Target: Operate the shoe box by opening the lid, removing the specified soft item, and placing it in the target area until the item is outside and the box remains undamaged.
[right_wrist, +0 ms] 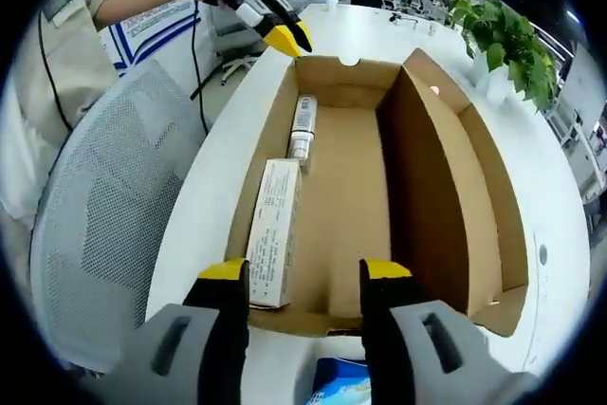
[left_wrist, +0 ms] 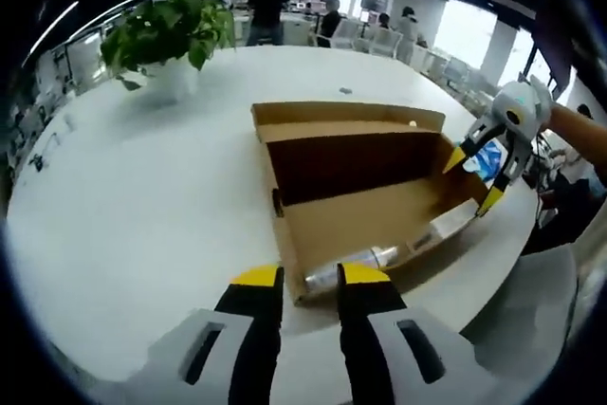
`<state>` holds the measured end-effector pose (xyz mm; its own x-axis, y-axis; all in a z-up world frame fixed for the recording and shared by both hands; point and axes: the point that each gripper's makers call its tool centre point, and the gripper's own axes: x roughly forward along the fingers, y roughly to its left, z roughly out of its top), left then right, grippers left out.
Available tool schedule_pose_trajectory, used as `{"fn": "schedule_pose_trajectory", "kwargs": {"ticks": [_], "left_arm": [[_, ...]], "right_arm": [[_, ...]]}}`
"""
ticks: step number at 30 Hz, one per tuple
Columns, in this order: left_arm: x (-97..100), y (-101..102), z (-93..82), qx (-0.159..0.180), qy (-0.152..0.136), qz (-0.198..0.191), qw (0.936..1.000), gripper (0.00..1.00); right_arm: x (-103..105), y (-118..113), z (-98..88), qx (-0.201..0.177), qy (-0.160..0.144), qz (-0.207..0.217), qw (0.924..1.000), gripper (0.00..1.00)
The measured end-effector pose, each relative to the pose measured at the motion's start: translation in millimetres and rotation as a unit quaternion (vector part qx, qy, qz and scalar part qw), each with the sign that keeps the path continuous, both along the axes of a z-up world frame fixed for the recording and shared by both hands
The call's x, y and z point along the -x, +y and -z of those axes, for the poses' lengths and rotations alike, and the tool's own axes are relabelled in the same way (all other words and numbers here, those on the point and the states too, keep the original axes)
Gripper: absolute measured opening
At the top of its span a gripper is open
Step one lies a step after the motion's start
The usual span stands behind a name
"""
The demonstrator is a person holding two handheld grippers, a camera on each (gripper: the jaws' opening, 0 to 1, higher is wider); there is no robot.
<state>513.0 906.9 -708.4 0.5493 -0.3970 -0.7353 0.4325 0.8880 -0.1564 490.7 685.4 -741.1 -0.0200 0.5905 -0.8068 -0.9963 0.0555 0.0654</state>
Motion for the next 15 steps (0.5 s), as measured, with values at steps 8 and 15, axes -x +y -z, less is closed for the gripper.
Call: {"fn": "schedule_pose_trajectory", "kwargs": {"ticks": [8,15], "left_arm": [[3.2,5.8,10.7,-0.001,0.014,-0.019,0.9997,0.06],[3.1,7.1,11.2,-0.002,0.015,-0.02,0.9997,0.03]], "right_arm": [[-3.7,0.8,-0.2,-0.002,-0.003,0.005,1.0,0.42],[-3.8,1.3,-6.2,-0.016,0.006,0.016,0.9997,0.38]]}}
